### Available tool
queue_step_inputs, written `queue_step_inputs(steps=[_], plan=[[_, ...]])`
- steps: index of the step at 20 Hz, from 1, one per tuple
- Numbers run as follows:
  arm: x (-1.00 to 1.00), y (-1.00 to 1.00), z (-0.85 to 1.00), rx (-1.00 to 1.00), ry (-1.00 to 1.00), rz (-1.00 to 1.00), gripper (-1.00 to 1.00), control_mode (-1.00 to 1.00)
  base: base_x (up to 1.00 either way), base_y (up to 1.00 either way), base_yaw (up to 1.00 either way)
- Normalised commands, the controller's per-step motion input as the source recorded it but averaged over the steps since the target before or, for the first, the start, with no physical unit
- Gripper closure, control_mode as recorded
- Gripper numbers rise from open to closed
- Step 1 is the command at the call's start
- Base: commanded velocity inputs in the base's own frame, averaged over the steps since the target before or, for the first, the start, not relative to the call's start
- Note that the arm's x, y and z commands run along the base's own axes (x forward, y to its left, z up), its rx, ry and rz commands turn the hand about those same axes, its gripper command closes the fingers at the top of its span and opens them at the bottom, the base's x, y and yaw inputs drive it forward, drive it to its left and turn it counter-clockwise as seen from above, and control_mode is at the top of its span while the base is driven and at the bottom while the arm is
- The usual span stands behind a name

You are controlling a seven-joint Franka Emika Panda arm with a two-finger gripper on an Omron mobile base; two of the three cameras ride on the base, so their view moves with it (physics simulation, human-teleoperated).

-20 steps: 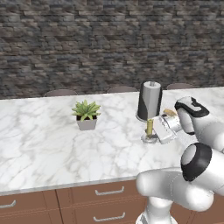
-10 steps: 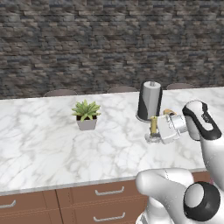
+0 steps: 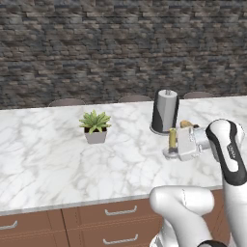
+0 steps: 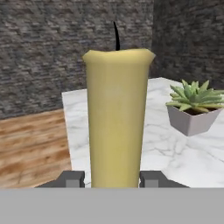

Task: Pick the candle and candle from the dining table and place them in the open cabinet. Close the cabinet after placing the objects.

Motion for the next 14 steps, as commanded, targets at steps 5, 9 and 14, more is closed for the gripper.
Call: queue_step_inputs(steps=[5, 9, 14], plan=[[-0.26, 0.00, 0.20, -0.02, 0.00, -0.08, 1.00, -1.00, 0.00, 0.00, 0.00], [-0.23, 0.00, 0.14, -0.03, 0.00, -0.11, 1.00, -1.00, 0.00, 0.00, 0.00], [-0.13, 0.00, 0.08, -0.02, 0.03, -0.13, 1.00, -1.00, 0.00, 0.00, 0.00]])
